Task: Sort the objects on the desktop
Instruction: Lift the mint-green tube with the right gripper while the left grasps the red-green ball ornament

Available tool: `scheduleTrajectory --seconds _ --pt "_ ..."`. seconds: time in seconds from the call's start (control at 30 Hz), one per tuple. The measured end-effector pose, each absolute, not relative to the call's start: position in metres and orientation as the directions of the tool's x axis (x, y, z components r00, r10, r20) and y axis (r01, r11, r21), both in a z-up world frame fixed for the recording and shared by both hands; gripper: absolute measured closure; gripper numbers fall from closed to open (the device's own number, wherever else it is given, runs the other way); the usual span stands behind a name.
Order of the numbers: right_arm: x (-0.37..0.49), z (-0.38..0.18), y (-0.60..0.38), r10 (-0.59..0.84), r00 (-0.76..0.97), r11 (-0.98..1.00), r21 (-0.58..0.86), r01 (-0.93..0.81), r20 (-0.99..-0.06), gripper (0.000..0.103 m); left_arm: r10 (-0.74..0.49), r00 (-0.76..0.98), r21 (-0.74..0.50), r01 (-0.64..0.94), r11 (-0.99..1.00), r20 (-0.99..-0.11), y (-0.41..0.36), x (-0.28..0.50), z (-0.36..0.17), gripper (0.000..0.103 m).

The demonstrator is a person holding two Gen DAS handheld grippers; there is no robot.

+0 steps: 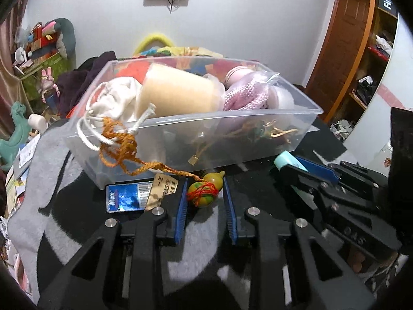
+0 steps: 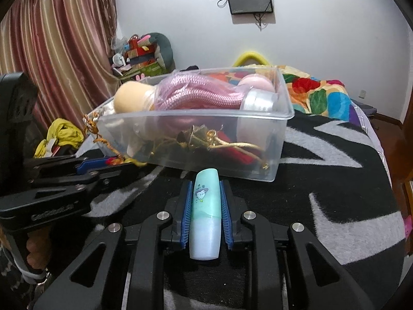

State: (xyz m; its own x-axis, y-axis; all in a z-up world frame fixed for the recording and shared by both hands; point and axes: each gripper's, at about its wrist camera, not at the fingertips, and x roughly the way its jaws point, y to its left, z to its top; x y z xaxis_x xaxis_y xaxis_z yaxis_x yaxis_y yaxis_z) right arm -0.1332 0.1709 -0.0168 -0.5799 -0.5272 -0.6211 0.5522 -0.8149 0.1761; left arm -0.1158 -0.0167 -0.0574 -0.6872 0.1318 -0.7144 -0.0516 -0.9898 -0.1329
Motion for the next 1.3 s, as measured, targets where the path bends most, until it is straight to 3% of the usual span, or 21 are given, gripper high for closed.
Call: scheduleTrajectory --seconds 0.57,0.93,1.3 --pt "-0.131 0.025 0.188 -0.537 -0.662 -0.827 0.175 0.534 -0.523 0.084 0.081 -0.799 -0.204 0.054 -0.977 -0.596 -0.089 -0.083 -0.010 0.076" --pt "-0.157 0.055 0.189 -0.494 -0.734 -0.857 0.121 0.501 -0.465 0.084 0.023 -0.840 -0.118 0.049 -0.992 -0.543 -0.081 -0.108 0.014 0.076" --pt "-0.186 0.036 0.158 -0.489 -0.704 -0.854 0.120 0.506 -0.514 0.084 0.051 -0.808 -0.154 0.049 -0.987 -0.587 -0.085 -0.141 -0.011 0.076"
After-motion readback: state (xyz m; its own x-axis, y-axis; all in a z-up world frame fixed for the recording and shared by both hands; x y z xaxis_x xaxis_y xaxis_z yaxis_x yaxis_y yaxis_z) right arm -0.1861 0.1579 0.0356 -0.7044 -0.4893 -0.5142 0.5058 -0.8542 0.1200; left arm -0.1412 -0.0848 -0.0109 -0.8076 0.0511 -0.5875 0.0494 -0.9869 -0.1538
